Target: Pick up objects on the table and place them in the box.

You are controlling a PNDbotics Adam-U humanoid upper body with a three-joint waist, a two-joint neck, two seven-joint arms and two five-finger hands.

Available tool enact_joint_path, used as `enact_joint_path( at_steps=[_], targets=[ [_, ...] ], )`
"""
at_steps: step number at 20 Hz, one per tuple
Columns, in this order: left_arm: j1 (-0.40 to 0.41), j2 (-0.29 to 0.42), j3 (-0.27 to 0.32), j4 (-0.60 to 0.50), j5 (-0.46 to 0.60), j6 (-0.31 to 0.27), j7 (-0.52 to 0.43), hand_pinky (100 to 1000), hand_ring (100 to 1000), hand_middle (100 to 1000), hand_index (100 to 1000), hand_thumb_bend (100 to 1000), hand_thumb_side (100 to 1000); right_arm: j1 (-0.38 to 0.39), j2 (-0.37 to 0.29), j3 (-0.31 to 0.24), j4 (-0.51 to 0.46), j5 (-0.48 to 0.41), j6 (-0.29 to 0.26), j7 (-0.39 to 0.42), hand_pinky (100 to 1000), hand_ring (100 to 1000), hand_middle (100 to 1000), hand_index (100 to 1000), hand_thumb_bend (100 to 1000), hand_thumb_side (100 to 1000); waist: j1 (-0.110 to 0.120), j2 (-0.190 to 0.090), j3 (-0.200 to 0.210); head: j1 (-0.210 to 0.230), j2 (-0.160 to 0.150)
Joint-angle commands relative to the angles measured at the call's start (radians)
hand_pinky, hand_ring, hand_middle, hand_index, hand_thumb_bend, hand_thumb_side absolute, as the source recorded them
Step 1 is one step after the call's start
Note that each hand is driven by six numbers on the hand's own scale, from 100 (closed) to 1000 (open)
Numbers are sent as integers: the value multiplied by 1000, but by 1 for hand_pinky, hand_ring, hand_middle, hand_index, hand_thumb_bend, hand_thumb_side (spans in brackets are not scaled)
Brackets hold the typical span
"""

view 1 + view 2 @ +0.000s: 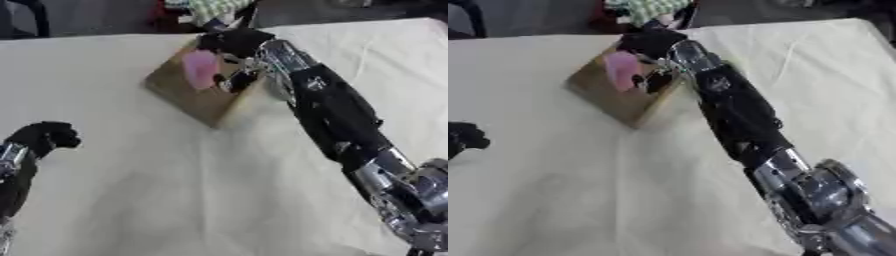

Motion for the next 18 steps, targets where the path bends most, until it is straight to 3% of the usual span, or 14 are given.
enact_joint_path(
  at_steps=[1,5,11,15,18],
  targets=[
    [-6,10,5,-11,1,-2,1,702,644,609,743,100,1000,-32,-51,4,-61,-16,-10,-11,845,912,1000,1000,100,350,0,-20,-4,6,-5],
    [2,15,14,-11,-2,-2,8,702,644,609,743,100,1000,-29,-138,-3,-96,-60,0,12,849,917,1000,1000,100,362,-4,-22,-18,20,-8],
    [5,21,20,-12,-7,-2,14,702,644,609,743,100,1000,9,-261,-47,-60,-87,65,72,848,917,1000,1000,100,425,-8,-24,-39,33,-11],
    [6,24,22,-12,-8,-3,18,702,644,609,743,100,1000,39,-299,-74,-5,-96,100,101,845,914,996,1000,100,532,-3,-24,-46,37,-12],
    [5,24,22,-12,-8,-4,18,702,644,609,743,100,1000,45,-304,-82,20,-96,109,107,845,914,996,1000,100,532,-2,-24,-48,38,-13]
  ],
)
